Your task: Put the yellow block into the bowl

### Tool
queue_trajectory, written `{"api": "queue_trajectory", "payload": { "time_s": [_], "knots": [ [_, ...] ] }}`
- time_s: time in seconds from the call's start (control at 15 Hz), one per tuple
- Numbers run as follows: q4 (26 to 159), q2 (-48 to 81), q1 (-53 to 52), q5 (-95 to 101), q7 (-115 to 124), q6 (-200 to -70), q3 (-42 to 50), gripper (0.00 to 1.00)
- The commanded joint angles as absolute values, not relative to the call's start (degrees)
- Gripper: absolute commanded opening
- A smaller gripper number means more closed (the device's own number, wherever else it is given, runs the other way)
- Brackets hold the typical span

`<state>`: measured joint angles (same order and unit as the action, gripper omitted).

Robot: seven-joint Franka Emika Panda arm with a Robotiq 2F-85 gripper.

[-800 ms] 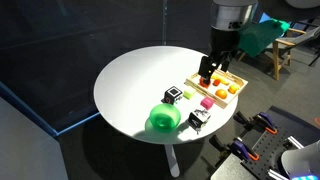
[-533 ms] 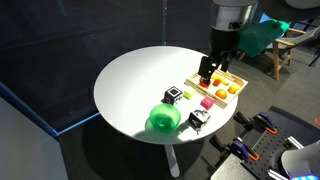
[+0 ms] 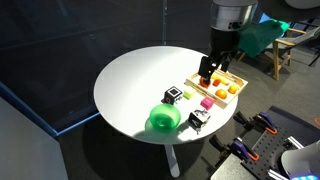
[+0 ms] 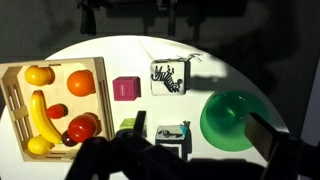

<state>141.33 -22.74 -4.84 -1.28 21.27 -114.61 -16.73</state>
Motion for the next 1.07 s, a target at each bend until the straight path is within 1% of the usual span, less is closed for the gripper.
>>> {"api": "queue_trajectory", "payload": {
  "time_s": [0.0, 0.4, 0.73, 1.0],
  "knots": [
    [141.3, -22.6, -5.9, -0.8, 21.6, -114.5, -15.7, 1.00],
    [140.3, -21.6, -5.5, -1.5, 20.3, -116.2, -13.9, 1.00],
    [140.2, -20.4, -4.9, -2.1, 17.6, -121.6, -10.7, 1.00],
    [139.2, -17.0, -5.1, -2.7, 12.8, -126.8, -8.0, 1.00]
  ]
}}
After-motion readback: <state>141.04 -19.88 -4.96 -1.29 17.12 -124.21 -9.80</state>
